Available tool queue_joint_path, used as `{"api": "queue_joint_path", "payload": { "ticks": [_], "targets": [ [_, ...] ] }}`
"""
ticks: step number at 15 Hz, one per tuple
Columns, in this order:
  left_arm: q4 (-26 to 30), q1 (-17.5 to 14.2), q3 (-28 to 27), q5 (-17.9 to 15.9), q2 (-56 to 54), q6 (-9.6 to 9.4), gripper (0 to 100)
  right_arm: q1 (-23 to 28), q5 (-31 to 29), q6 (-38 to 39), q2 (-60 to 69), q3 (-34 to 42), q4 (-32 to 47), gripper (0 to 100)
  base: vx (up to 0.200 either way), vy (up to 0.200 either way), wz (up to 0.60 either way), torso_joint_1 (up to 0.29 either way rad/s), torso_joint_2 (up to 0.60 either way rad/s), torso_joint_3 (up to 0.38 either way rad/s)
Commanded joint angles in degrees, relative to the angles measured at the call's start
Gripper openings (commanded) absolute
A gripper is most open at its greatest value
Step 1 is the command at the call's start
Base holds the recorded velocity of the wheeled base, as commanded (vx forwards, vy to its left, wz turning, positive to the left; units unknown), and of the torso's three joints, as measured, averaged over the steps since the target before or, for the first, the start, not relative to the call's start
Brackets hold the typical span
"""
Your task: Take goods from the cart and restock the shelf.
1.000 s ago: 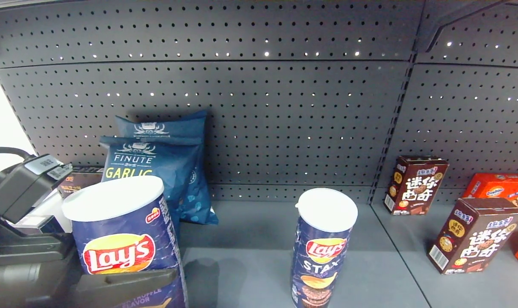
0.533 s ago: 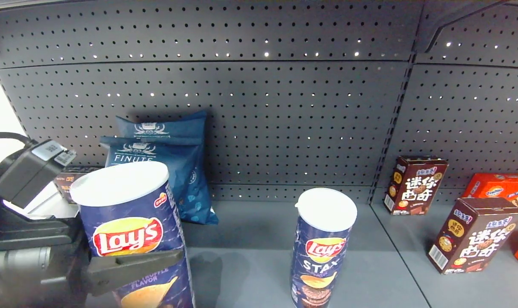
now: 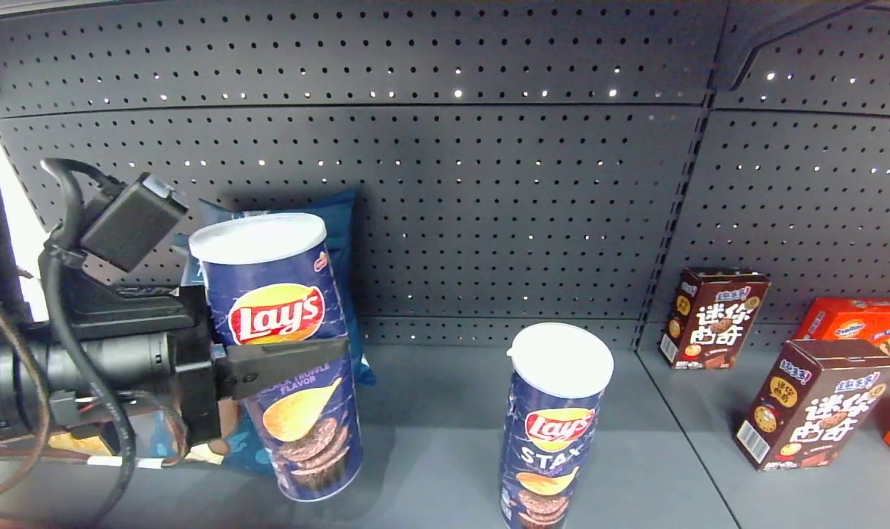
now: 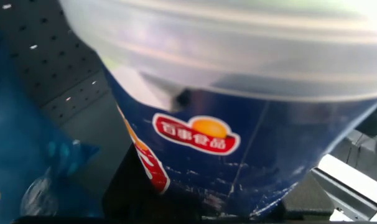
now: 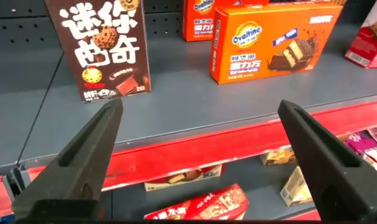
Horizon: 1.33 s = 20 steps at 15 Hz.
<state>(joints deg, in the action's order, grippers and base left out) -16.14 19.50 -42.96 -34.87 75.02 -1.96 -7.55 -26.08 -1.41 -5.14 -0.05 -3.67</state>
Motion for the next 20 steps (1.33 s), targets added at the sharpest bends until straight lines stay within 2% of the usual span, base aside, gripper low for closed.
{"api": "queue_joint_path", "payload": {
  "ticks": [1,3,4,6,7,8,20],
  "targets": [
    [-0.91,0.80,-0.46,0.06,4.43,-0.06,0,-0.01,-0.03,-0.08,-0.30,0.05,-0.02,100,0.000,0.000,0.00,0.000,0.00,0.000],
    [-2.58,3.26,-2.57,0.15,9.44,-1.47,0,-0.01,-0.03,-0.17,-0.30,0.05,-0.02,100,0.000,0.000,0.00,0.000,0.00,0.000],
    [-2.93,3.43,-2.83,0.24,10.15,-1.73,0,-0.01,-0.03,-0.17,-0.30,0.05,-0.02,100,0.000,0.000,0.00,0.000,0.00,0.000],
    [-9.88,4.66,-5.91,0.59,17.70,-2.78,0,-0.01,-0.03,-0.17,-0.30,0.05,-0.02,100,0.000,0.000,0.00,0.000,0.00,0.000],
    [-10.05,4.66,-6.00,0.50,17.88,-2.78,0,-0.01,-0.03,-0.17,-0.30,0.05,-0.02,100,0.000,0.000,0.00,0.000,0.00,0.000],
    [-12.86,5.72,-7.58,1.91,21.75,-3.66,0,-0.01,-0.03,-0.08,-0.30,0.05,-0.02,100,0.000,0.000,0.00,0.000,0.00,0.000],
    [-13.48,7.39,-27.26,1.55,39.85,-3.66,0,-0.01,-1.52,0.01,-0.30,0.05,0.07,100,0.000,0.000,0.00,0.000,0.00,0.000]
  ]
}}
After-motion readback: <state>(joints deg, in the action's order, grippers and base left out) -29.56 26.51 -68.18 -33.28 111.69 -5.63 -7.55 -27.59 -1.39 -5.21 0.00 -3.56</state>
